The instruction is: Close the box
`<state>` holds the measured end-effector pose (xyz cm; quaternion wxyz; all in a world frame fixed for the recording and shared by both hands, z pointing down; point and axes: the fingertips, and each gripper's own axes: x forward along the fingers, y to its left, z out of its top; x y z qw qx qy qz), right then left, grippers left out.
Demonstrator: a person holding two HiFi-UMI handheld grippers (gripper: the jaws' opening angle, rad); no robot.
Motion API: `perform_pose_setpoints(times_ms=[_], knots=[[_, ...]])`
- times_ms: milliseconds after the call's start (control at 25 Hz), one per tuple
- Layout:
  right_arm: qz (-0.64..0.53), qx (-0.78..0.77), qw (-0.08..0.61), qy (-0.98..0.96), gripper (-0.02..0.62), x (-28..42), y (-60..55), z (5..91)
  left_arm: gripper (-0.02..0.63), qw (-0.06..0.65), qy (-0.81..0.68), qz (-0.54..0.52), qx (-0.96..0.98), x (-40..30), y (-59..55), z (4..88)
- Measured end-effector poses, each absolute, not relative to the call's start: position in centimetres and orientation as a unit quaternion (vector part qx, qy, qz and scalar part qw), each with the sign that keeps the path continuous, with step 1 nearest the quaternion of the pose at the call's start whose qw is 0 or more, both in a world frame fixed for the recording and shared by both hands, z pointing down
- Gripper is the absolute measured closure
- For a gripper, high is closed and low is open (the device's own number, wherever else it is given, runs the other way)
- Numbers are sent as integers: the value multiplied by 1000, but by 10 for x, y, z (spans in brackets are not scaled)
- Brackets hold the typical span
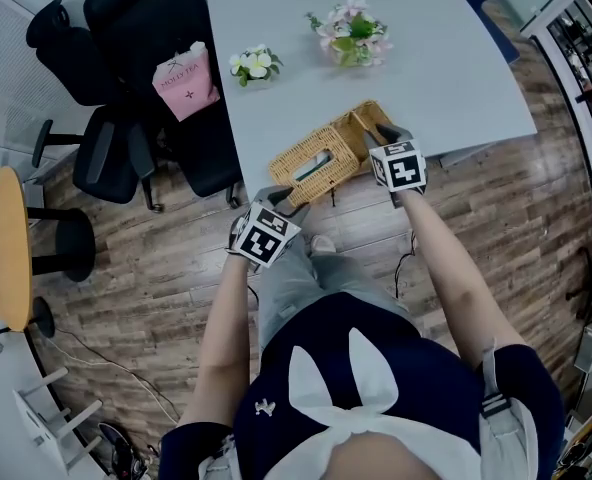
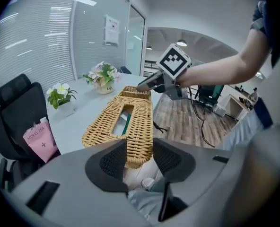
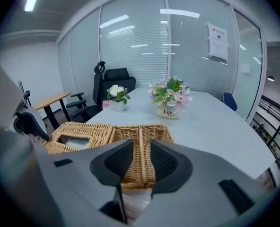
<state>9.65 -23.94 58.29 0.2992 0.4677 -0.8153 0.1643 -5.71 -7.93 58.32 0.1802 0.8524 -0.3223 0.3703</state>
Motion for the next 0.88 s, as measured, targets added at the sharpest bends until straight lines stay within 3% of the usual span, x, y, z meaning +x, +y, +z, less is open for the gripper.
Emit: perform_pose_setpoints(times_ms=[440, 880], knots=[[142, 452, 225, -852, 586, 71, -207, 531, 530, 197, -425, 274, 840, -67, -105, 547], [112, 398, 192, -890, 592, 26, -166, 491, 572, 202, -514, 186, 813, -81, -126, 498]])
